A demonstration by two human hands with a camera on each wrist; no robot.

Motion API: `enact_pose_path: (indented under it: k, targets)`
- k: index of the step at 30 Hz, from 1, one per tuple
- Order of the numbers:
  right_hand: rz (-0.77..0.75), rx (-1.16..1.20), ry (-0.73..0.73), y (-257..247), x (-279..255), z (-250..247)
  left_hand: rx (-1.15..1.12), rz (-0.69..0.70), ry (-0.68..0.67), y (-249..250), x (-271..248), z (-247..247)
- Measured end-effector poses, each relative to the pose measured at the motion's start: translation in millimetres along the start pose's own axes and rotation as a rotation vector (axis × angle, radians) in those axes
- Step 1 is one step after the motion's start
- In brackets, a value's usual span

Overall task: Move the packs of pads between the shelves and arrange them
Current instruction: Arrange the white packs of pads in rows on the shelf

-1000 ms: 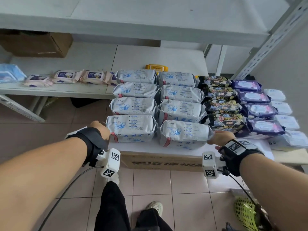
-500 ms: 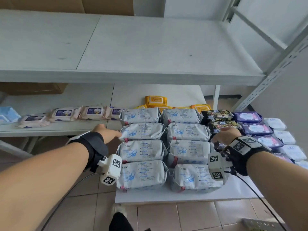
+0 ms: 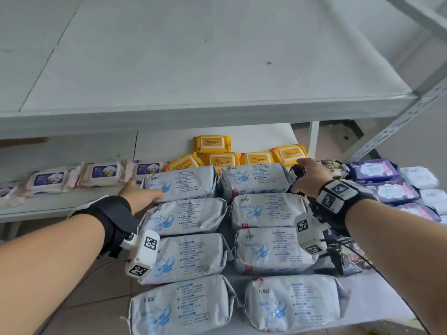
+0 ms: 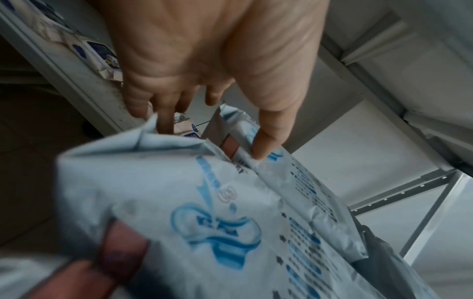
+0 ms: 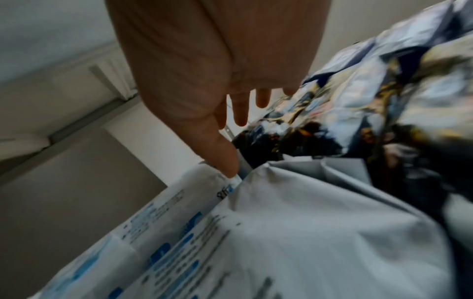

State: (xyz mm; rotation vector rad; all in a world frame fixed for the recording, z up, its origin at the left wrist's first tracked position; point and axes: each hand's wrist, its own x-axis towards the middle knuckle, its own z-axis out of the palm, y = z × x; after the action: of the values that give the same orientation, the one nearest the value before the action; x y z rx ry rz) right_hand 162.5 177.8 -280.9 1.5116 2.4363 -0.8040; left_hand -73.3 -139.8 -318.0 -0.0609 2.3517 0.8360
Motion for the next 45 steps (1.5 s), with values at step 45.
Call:
enact_pose_path:
  k: [45]
  targets:
    - [0.156, 0.786, -0.471, -76.3, 35.8, 20.4, -0.268, -0.027, -0.572, 40.6, 61.4, -24.2]
